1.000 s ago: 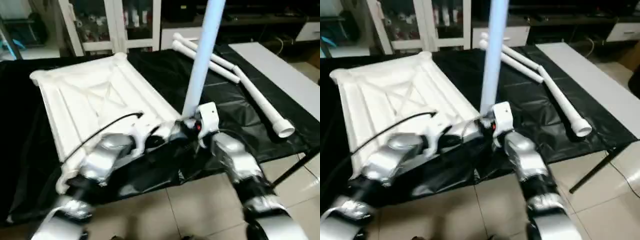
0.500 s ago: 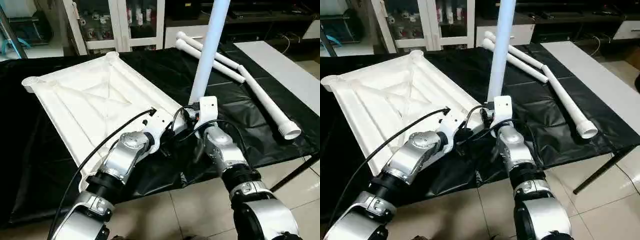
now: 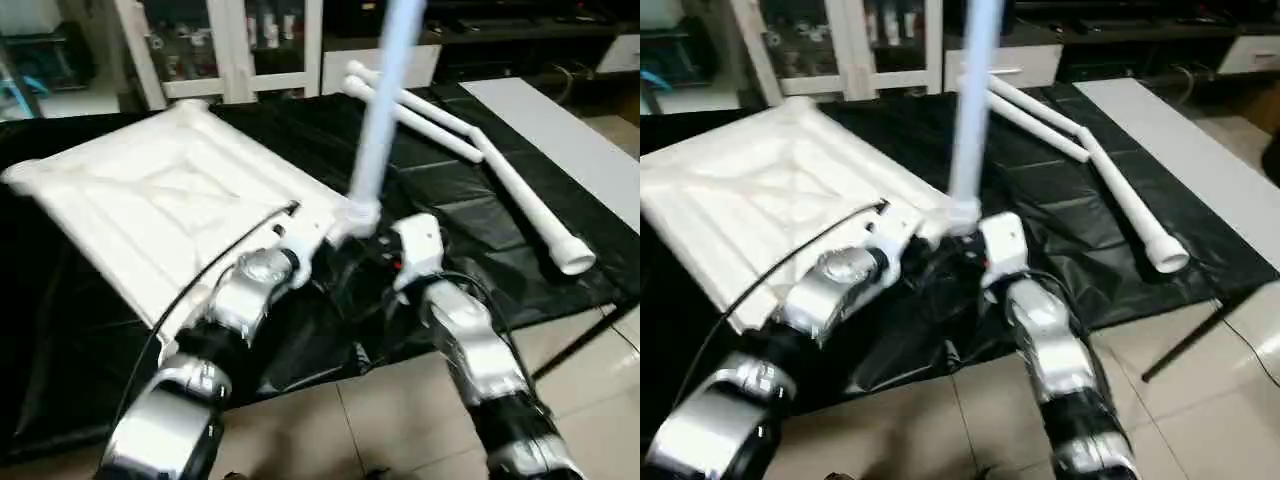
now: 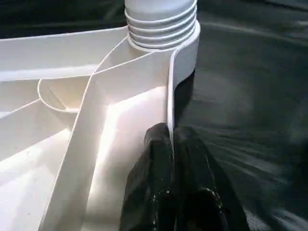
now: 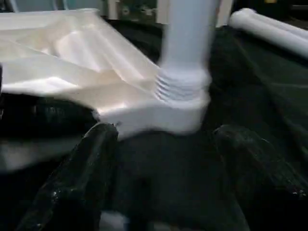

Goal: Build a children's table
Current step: Rotate leg to tighten, then rotate table base

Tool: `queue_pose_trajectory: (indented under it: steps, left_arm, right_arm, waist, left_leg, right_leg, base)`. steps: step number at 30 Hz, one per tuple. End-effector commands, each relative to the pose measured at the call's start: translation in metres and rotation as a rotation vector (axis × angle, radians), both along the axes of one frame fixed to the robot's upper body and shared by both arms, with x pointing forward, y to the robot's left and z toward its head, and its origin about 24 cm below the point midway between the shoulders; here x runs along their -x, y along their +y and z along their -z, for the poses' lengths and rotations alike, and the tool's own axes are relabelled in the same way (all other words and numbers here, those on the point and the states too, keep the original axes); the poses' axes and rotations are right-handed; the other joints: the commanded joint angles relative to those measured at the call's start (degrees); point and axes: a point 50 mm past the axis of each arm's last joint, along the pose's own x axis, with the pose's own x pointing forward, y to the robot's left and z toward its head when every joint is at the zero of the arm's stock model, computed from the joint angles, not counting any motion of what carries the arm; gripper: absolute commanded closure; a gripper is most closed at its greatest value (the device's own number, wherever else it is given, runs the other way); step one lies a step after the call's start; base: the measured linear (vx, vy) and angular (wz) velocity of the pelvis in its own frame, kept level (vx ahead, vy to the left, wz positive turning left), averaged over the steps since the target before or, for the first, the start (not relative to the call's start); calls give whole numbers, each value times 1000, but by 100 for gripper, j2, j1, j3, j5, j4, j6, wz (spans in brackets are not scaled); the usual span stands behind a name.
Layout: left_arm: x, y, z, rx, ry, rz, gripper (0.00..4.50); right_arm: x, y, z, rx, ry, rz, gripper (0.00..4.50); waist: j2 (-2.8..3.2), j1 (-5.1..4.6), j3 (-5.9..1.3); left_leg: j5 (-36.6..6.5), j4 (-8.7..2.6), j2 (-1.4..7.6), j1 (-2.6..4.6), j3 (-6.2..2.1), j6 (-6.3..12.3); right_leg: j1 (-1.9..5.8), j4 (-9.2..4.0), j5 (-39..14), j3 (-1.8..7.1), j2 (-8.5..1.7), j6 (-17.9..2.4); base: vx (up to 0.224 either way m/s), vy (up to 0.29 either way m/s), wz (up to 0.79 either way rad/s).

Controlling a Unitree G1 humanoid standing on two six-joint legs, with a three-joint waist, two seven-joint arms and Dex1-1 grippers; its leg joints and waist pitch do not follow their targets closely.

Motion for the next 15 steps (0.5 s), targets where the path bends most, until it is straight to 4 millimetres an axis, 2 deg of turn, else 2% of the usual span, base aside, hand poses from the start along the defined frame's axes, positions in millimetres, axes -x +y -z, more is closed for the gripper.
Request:
queue_pose_trajectory:
  steps: [1,2,3,4,5,8,9,12,15]
  left_arm:
    - [-13,16,-13,10,-82,-133,388]
    - [-15,18,-15,0,-100,-152,373]
    - [-16,20,-17,-7,-122,-172,373]
    - [-18,22,-20,-12,-147,-192,351]
    - [-19,24,-23,-12,-169,-211,351]
    - [-22,28,-32,34,-220,-226,345]
    - [-23,28,-37,78,-241,-209,345]
    - [-17,30,-58,210,-303,-91,345]
    - [-1,44,-63,205,-240,79,345]
  right_arm:
    - [4,-1,-11,-21,-26,6,96]
    - [5,-2,-12,-20,-26,7,96]
    - [6,-2,-13,-18,-26,9,96]
    - [7,-2,-13,-17,-26,10,96]
    - [8,-2,-13,-17,-26,10,96]
    - [12,-2,-13,-17,-23,7,96]
    - [13,-2,-14,-17,-25,-1,96]
    - [19,2,-19,-3,-40,-52,96]
    - [23,2,-21,0,-39,-86,96]
  waist:
    - [5,43,-376]
    - [2,48,-377]
    - [12,33,-376]
    - [7,34,-395]
    - [30,41,-391]
    - [32,75,-392]
    - [47,98,-396]
    - [30,185,-394]
    - [43,213,-369]
  left_leg:
    - [-1958,-467,119,64,-120,136]
    - [-1945,-460,119,79,-109,163]
    - [-1899,-465,123,56,-122,191]
    - [-1822,-454,131,60,-122,209]
    - [-1786,-454,133,65,-124,217]
    - [-1642,-436,134,86,-101,300]
    - [-1542,-434,142,89,-102,305]
    - [-1183,-425,169,83,-88,383]
    - [-1269,-451,185,93,-80,371]
  right_leg:
    - [263,-415,-1657,87,-101,-883]
    - [248,-427,-1606,89,-95,-898]
    - [267,-405,-1479,83,-89,-928]
    - [278,-384,-1321,82,-94,-960]
    - [274,-376,-1259,81,-100,-1001]
    - [269,-371,-1070,84,-92,-1117]
    - [270,-344,-927,85,-92,-1171]
    - [297,-279,-516,93,-116,-1369]
    - [288,-259,-674,98,-109,-1395]
  base:
    - [0,0,0]
    - [0,0,0]
    - [0,0,0]
    - [0,0,0]
    - [0,0,0]
    - [0,0,0]
    - [0,0,0]
    - [0,0,0]
    - [0,0,0]
